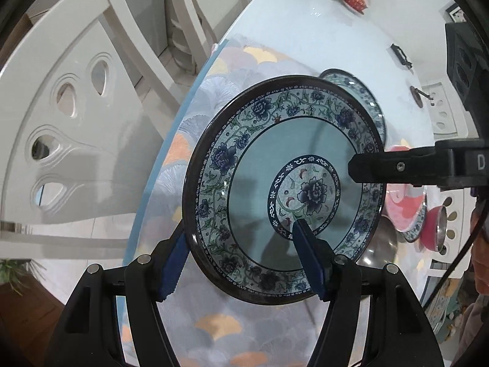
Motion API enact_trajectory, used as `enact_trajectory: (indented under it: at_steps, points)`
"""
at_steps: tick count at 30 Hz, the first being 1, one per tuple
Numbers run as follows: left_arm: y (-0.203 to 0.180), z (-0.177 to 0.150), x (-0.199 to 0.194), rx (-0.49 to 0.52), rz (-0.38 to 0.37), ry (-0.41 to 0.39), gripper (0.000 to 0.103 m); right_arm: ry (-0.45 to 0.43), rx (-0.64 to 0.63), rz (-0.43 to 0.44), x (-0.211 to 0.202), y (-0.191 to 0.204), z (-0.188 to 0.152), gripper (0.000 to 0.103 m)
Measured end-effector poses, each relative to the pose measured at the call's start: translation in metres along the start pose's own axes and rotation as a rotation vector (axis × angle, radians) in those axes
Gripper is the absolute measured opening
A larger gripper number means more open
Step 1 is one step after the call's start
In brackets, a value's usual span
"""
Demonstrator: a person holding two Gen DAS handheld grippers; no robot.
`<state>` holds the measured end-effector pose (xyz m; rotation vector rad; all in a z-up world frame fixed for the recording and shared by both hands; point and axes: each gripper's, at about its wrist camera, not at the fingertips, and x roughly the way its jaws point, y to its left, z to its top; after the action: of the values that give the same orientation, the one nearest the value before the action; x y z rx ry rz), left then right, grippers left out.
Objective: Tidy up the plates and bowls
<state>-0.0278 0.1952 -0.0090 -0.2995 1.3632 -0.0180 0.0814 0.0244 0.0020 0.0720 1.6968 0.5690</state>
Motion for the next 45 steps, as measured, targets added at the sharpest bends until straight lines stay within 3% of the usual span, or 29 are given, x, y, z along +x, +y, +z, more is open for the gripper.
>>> enact_trajectory:
  at_steps: [9,13,28,38,45]
  points:
    - [-0.043,-0.041,-0.024,0.006,0.023,-0.044,0.064,-0.057,-0.007,0.063,-0.035,-0.021,-0.06,0.068]
    - [-0.065,-0.068,-0.024,-0.001,0.008,-0.03,0.064,-0.065,0.025,0.102,-0.041,-0.044,-0.095,0.068]
    - [-0.156,-0.155,-0.003,0.093,0.014,0.025,0.064,-0.084,0.109,0.118,-0.046,-0.137,-0.218,0.068]
    - [-0.187,-0.185,0.015,0.135,0.022,0.06,0.064,-0.084,0.17,0.144,-0.035,-0.179,-0.265,0.068]
    - [-0.195,-0.196,0.032,0.153,0.027,0.085,0.064,-0.078,0.206,0.163,-0.021,-0.197,-0.277,0.068]
